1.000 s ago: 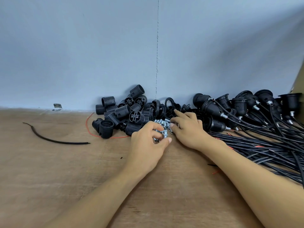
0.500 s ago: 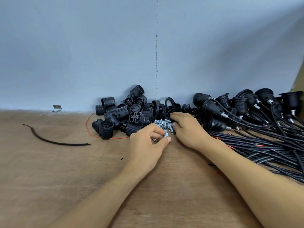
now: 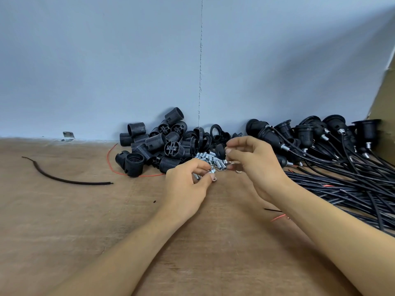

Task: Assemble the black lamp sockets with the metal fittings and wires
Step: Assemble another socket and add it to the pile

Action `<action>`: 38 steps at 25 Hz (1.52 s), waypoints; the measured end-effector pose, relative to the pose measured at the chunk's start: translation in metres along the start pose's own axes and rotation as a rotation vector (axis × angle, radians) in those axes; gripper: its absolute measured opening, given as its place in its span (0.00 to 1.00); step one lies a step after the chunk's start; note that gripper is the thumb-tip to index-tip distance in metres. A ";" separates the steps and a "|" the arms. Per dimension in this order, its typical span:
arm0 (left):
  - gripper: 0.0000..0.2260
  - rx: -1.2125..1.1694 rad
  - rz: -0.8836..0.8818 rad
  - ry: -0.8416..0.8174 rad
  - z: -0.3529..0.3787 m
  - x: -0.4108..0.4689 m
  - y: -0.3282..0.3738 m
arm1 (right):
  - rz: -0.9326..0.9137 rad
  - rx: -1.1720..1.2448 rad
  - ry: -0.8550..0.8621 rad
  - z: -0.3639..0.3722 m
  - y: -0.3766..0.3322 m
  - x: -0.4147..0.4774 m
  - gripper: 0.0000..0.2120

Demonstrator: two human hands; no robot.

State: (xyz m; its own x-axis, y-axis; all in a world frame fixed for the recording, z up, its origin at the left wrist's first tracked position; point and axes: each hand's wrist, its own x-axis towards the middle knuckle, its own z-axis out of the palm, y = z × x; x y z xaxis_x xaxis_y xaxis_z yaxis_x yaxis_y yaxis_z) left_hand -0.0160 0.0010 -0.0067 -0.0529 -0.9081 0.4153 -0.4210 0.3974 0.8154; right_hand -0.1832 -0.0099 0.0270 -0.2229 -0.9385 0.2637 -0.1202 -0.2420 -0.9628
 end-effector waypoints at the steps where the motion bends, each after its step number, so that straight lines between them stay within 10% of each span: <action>1: 0.07 0.006 0.005 -0.008 0.000 0.000 0.001 | 0.074 0.083 -0.045 -0.001 -0.001 -0.006 0.06; 16: 0.12 -0.077 -0.022 -0.039 -0.003 -0.002 0.000 | 0.366 0.512 -0.331 -0.017 0.011 -0.024 0.08; 38: 0.13 -0.042 0.158 0.065 -0.003 -0.011 0.005 | 0.276 0.372 -0.389 -0.021 0.011 -0.027 0.21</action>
State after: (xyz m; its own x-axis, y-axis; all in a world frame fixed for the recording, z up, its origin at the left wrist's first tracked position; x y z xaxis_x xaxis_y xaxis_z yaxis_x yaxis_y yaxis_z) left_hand -0.0146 0.0135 -0.0064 -0.0560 -0.8237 0.5642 -0.3738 0.5413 0.7532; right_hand -0.1992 0.0181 0.0105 0.1804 -0.9832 0.0276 0.2539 0.0194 -0.9670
